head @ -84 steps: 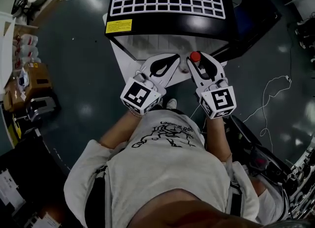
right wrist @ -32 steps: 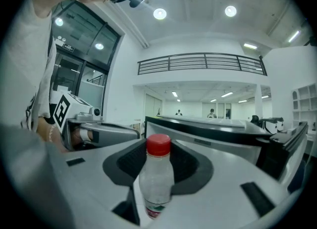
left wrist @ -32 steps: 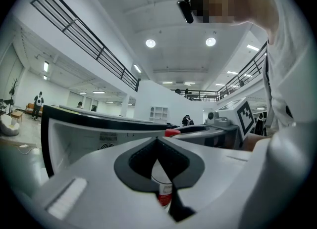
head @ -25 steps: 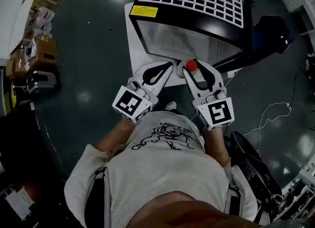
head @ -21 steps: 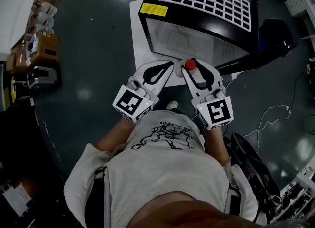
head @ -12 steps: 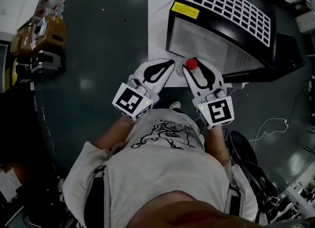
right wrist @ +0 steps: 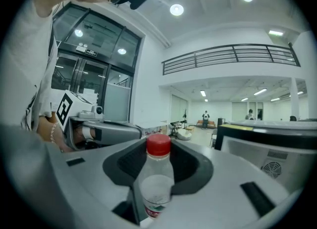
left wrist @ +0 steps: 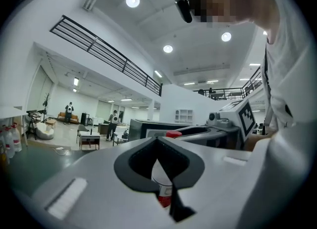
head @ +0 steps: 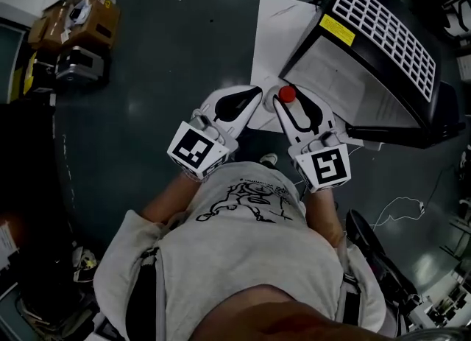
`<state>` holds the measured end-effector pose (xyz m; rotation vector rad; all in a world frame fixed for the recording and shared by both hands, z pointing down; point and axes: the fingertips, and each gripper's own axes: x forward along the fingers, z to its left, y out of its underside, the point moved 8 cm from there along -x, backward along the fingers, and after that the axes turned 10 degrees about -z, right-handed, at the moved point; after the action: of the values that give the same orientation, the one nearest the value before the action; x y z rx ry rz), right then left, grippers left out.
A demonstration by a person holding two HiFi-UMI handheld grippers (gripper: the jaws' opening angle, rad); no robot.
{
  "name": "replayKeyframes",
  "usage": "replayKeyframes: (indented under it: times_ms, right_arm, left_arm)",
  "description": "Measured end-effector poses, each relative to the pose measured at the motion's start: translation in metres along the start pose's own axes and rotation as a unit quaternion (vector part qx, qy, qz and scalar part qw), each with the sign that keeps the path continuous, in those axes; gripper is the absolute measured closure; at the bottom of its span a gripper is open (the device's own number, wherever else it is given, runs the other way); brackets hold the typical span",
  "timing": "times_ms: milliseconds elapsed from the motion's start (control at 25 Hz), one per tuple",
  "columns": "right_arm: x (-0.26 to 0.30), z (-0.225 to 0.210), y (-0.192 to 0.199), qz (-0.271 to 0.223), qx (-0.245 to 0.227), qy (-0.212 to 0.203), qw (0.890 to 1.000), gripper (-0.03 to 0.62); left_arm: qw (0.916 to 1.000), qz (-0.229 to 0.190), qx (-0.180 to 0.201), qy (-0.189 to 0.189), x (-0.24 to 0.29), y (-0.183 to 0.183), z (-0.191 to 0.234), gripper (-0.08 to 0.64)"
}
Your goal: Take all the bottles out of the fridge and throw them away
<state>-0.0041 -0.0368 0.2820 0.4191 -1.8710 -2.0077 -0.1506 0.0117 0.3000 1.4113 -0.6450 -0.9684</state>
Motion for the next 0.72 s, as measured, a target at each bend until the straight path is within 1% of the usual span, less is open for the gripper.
replayKeyframes:
  times_ms: [280, 480, 720]
  right_arm:
    - [0.044, 0.037, 0.000, -0.004, 0.002, -0.031, 1.000, 0.442]
    - [0.072, 0.065, -0.002, -0.003, -0.002, -0.049, 0.999, 0.442]
    - [0.095, 0.095, -0.001, -0.005, -0.013, -0.068, 0.998, 0.442]
  left_arm:
    - [0.9993, 0.007, 0.005, -0.036, -0.050, -0.005, 0.033, 0.551]
    - [0.9982, 0.005, 0.007, -0.059, -0.085, -0.012, 0.055, 0.551]
    - [0.9971, 0.000, 0.005, -0.076, -0.121, -0.017, 0.074, 0.551]
